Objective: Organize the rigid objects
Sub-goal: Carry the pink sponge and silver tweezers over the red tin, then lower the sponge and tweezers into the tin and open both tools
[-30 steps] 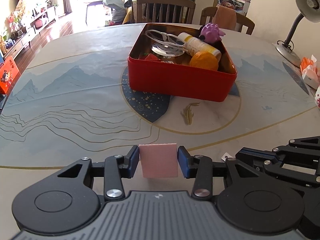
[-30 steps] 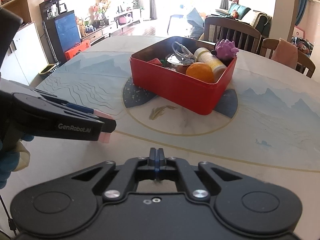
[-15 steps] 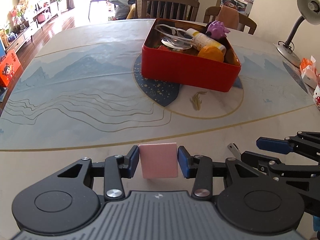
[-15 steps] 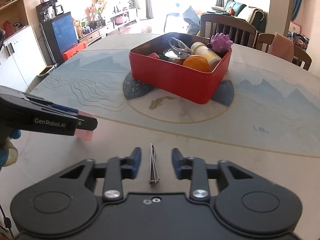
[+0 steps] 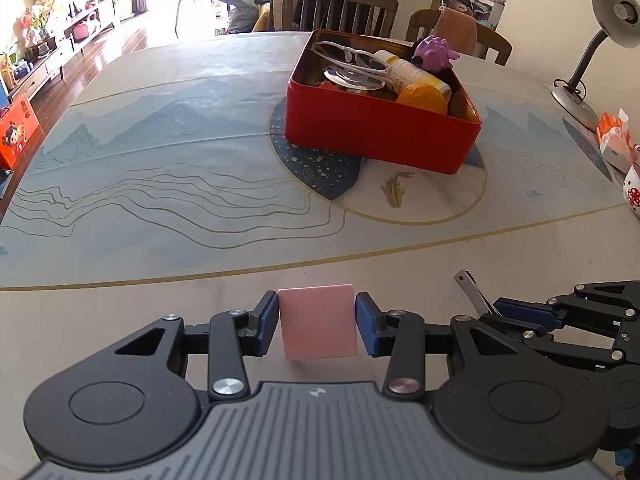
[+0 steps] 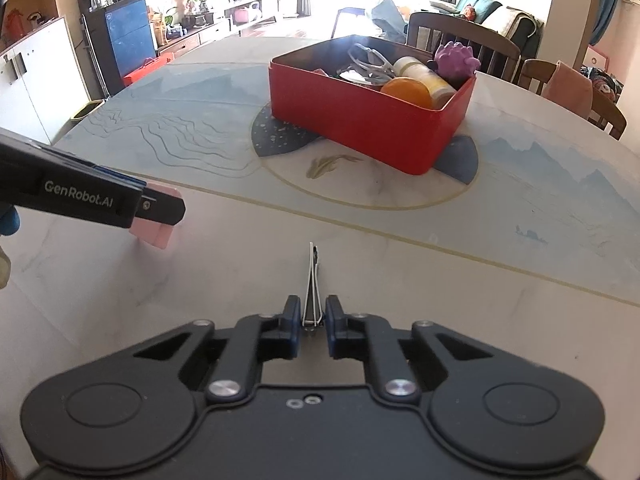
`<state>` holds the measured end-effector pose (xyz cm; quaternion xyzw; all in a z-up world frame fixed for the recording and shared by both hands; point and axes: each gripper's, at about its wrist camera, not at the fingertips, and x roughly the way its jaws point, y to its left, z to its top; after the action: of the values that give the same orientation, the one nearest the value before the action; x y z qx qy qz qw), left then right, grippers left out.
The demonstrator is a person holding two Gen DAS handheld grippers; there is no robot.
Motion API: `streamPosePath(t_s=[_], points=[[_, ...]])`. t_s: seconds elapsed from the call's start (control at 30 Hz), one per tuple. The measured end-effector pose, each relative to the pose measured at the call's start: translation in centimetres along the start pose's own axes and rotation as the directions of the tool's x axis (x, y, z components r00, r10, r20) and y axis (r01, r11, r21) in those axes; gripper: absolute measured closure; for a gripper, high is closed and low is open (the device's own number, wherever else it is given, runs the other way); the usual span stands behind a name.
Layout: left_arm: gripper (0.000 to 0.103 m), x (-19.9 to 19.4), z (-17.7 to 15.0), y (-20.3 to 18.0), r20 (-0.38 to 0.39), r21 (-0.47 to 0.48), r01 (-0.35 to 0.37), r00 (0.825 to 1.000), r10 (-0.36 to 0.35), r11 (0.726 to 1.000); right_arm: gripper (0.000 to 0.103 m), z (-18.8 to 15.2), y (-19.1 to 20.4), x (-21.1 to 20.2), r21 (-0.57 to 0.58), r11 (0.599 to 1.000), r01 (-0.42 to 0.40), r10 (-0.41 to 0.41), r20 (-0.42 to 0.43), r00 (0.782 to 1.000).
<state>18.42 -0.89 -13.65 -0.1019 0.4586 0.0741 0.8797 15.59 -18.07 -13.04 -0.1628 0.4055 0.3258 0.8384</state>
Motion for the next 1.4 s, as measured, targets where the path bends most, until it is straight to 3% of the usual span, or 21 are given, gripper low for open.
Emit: streamPosePath(t_s=[0.37, 0.8, 1.13, 1.4], points=[[0.062, -1.9, 1.7, -0.2, 0.043, -0.027, 0.036, 0.998, -0.034, 0.999, 0.092, 2.3, -1.3, -2.8, 0.096, 0.995, -0.021, 0.012, 0.093, 0.996], [0.062, -4.9, 7.7, 0.1, 0.165, -0.055, 0.049, 0.985, -0.039, 0.997, 0.093, 8.4, -3.2, -6.1, 0.044, 0.998, -0.049, 0.037, 0.237, 0.971], [0.062, -4.5, 12.8, -0.3, 0.206, -0.053, 0.038, 0.978, -0.027, 0.998, 0.093, 13.3, -5.0, -5.5, 0.037, 0.999, -0.038, 0.025, 0.307, 0.951], [0.062, -2.5, 16.8, -1.2, 0.215, -0.028, 0.029, 0.976, -0.022, 0.999, 0.093, 16.0, -5.1, -3.1, 0.002, 1.0, -0.03, 0.028, 0.318, 0.948]])
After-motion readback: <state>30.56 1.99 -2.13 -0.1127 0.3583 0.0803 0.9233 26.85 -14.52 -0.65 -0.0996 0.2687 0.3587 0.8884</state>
